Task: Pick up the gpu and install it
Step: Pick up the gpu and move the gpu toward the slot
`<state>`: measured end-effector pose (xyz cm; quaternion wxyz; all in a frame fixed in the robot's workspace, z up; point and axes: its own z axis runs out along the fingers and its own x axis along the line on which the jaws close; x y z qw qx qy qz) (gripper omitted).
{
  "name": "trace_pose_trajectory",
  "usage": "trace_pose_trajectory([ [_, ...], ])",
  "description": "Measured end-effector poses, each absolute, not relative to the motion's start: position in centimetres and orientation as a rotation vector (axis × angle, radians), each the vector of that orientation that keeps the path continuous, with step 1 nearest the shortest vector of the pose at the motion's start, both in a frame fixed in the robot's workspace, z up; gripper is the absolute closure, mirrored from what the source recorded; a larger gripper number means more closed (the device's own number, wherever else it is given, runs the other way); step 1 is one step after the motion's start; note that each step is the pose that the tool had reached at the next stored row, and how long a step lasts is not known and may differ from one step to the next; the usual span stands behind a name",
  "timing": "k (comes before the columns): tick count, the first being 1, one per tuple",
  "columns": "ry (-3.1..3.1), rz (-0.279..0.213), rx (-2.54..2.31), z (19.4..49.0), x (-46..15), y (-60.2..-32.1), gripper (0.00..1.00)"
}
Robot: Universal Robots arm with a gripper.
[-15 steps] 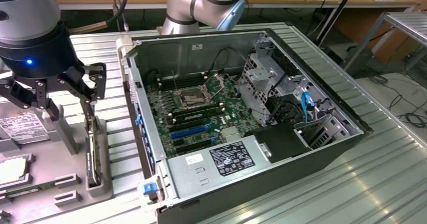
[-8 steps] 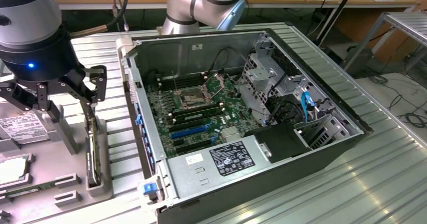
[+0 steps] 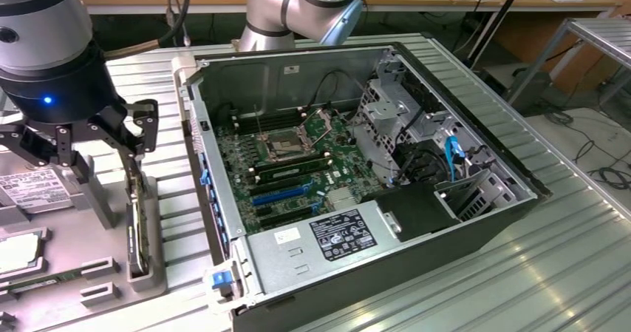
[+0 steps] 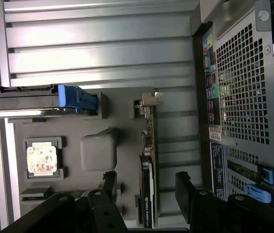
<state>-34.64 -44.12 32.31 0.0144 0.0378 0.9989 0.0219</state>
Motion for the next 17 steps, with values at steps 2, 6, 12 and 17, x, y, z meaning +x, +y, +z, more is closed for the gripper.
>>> trace_pose_trajectory([
  [2, 3.11, 0.068, 0.118, 31.9, -34.6, -44.1, 0.4],
  [6, 3.11, 0.068, 0.118, 31.7, -34.6, -44.4, 0.4],
  [12, 3.11, 0.06, 0.118, 31.6, -34.6, -45.6, 0.4],
  [17, 3.11, 0.056, 0.118, 31.5, -34.6, -46.4, 0.4],
])
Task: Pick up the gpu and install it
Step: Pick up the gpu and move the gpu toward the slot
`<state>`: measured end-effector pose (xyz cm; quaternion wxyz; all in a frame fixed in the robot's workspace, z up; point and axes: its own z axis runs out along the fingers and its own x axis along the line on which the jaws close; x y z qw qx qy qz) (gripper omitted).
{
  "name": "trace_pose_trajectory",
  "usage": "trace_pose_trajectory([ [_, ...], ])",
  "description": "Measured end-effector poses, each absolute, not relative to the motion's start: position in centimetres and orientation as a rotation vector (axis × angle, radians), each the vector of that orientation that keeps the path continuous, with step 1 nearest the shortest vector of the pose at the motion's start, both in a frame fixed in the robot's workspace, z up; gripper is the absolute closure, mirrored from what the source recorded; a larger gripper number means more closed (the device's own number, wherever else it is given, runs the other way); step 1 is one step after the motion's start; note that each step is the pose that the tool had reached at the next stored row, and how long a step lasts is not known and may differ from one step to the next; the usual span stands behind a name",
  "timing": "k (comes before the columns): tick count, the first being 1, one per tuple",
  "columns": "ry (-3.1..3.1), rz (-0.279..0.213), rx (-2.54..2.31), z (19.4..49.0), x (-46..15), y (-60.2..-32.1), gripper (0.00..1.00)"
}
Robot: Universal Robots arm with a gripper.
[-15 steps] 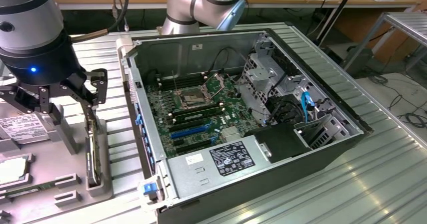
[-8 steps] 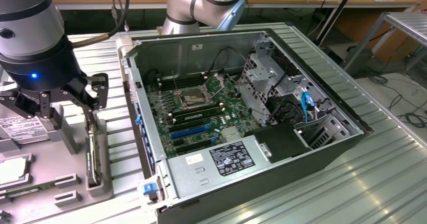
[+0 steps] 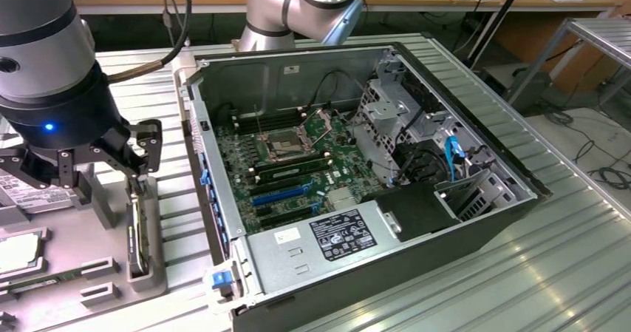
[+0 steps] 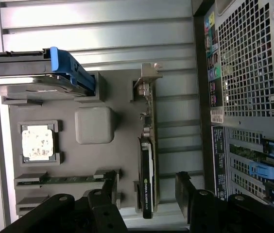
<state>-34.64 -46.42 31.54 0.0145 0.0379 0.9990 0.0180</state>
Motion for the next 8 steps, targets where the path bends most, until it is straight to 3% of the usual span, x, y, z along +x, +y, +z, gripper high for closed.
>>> trace_pose_trajectory([
  [8, 3.11, 0.056, 0.118, 29.9, -34.6, -46.9, 0.4],
])
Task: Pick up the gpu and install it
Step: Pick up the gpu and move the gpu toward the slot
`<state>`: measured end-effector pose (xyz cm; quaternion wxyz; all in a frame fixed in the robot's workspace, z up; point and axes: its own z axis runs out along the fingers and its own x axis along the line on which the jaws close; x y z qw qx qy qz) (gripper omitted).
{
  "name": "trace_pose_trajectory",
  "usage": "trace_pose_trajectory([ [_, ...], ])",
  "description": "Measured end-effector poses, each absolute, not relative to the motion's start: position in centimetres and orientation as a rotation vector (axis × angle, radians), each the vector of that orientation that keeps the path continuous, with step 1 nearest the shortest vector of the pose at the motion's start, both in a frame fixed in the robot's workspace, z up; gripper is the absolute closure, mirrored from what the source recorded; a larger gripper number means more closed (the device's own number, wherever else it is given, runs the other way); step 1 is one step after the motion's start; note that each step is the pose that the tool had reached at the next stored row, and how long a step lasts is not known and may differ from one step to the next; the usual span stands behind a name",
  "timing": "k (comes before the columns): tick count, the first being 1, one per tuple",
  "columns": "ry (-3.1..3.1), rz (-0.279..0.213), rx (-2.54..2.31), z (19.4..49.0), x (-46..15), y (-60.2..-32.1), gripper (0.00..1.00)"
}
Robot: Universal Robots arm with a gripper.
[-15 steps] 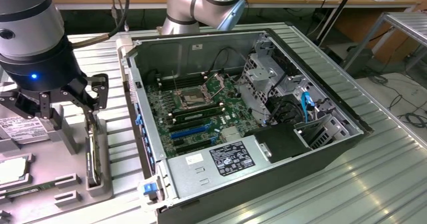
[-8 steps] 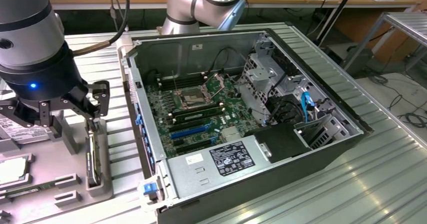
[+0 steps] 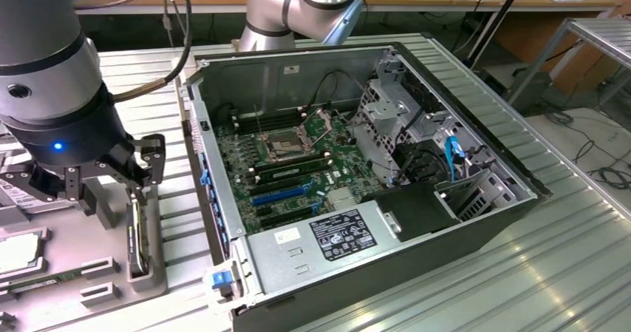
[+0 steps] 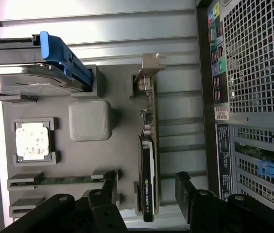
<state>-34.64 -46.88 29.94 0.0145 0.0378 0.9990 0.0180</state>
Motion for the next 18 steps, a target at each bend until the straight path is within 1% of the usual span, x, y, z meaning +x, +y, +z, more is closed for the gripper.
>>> trace_pose_trajectory([
  [18, 3.11, 0.056, 0.118, 25.3, -34.3, -47.4, 0.4],
])
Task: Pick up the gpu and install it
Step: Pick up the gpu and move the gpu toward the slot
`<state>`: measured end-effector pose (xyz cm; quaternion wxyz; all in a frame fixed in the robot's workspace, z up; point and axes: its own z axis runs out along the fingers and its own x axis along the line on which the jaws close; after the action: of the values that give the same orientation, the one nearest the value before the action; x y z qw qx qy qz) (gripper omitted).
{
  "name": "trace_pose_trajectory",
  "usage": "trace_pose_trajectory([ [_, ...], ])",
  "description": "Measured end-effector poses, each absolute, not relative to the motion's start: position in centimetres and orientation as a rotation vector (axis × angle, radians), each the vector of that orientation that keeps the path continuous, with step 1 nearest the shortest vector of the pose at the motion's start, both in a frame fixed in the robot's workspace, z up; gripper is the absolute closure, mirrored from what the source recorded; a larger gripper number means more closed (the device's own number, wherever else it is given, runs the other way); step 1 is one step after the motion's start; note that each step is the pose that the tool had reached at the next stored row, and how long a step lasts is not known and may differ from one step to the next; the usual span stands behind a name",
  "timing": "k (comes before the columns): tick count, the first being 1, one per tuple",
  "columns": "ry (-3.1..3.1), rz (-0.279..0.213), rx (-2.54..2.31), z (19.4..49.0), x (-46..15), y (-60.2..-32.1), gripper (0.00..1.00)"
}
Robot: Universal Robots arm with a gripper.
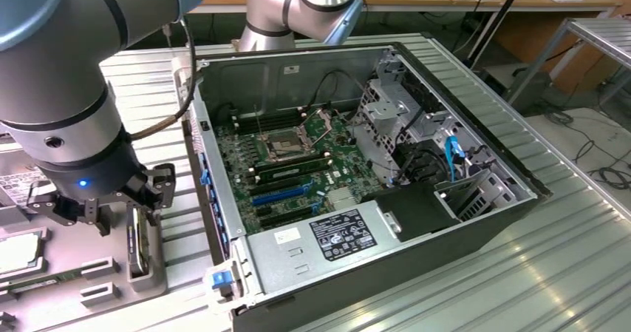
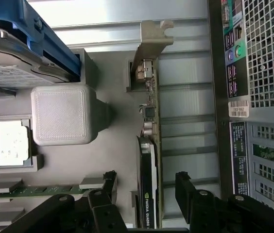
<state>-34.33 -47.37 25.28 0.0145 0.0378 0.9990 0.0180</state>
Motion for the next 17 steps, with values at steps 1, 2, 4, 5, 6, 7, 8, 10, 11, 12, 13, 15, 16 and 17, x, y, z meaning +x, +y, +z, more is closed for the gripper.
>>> trace_pose_trajectory([
  [1, 3.11, 0.056, 0.118, 25.01, -34.33, -47.37, 0.4],
  [2, 3.11, 0.056, 0.118, 24.69, -34.33, -47.37, 0.4],
  [4, 3.11, 0.056, 0.118, 24.12, -34.33, -47.37, 0.4],
  [5, 3.11, 0.056, 0.118, 24.12, -34.33, -47.37, 0.4],
  [6, 3.11, 0.056, 0.118, 24.12, -34.33, -47.37, 0.4],
  [7, 3.11, 0.056, 0.118, 24.12, -34.33, -47.37, 0.4],
  [8, 3.11, 0.056, 0.118, 24.11, -34.33, -47.37, 0.4],
  [10, 3.11, 0.056, 0.118, 24.11, -34.32, -47.37, 0.4],
  [11, 3.11, 0.056, 0.118, 24.11, -34.33, -47.37, 0.4],
  [12, 3.11, 0.056, 0.118, 24.11, -34.32, -47.37, 0.4],
  [13, 3.11, 0.056, 0.118, 24.11, -34.32, -47.37, 0.4],
  [15, 3.11, 0.056, 0.118, 24.11, -34.32, -47.37, 0.48],
  [16, 3.11, 0.056, 0.118, 24.11, -34.32, -47.37, 0.55],
  [17, 3.11, 0.056, 0.118, 24.11, -34.32, -47.37, 0.55],
])
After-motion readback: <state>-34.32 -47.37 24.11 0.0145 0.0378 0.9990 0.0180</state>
